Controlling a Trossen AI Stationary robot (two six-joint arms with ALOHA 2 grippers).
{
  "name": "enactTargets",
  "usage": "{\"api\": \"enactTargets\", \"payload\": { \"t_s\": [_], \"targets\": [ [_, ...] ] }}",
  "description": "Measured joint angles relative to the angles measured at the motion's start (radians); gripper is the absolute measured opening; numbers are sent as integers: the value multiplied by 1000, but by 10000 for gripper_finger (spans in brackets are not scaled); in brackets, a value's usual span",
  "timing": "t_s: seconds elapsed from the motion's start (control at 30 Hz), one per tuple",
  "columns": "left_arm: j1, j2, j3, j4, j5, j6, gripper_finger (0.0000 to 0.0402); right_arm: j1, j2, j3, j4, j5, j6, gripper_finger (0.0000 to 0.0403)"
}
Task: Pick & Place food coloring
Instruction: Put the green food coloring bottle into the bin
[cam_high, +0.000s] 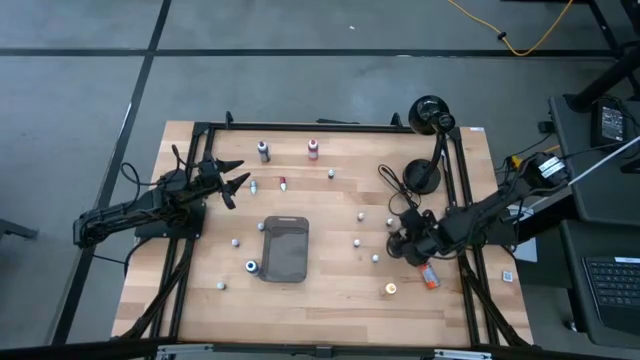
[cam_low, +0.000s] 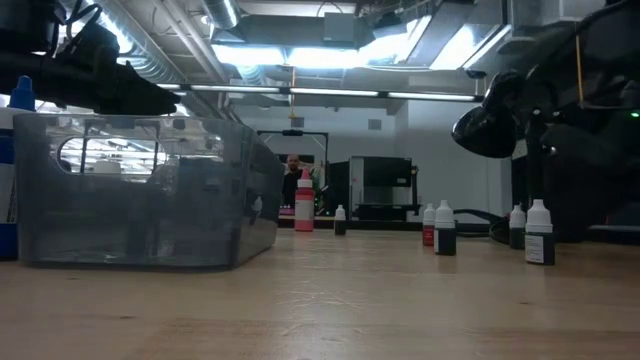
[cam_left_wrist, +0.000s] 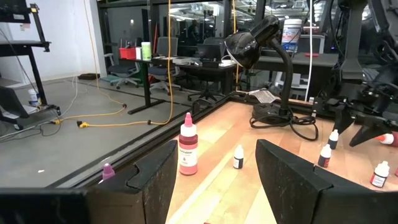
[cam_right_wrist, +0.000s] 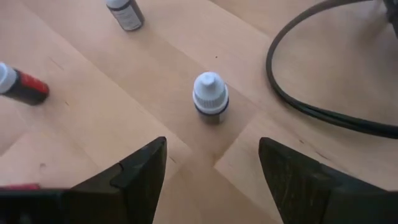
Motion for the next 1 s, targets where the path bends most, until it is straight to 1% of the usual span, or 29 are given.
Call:
{"api": "enactTargets", "payload": {
  "t_s": [0.23, 0.53, 0.77, 1.0],
  "targets": [
    [0, 0, 0, 0, 0, 0, 212, 32, 0, -14, 12, 24, -18, 257],
    [0, 0, 0, 0, 0, 0, 212, 44, 6, -14, 15, 121, -69, 257],
    [0, 0, 0, 0, 0, 0, 212, 85, 65, -14, 53, 148, -70, 257],
    [0, 0, 0, 0, 0, 0, 212, 111, 132, -14, 101, 206, -68, 257]
  ]
}}
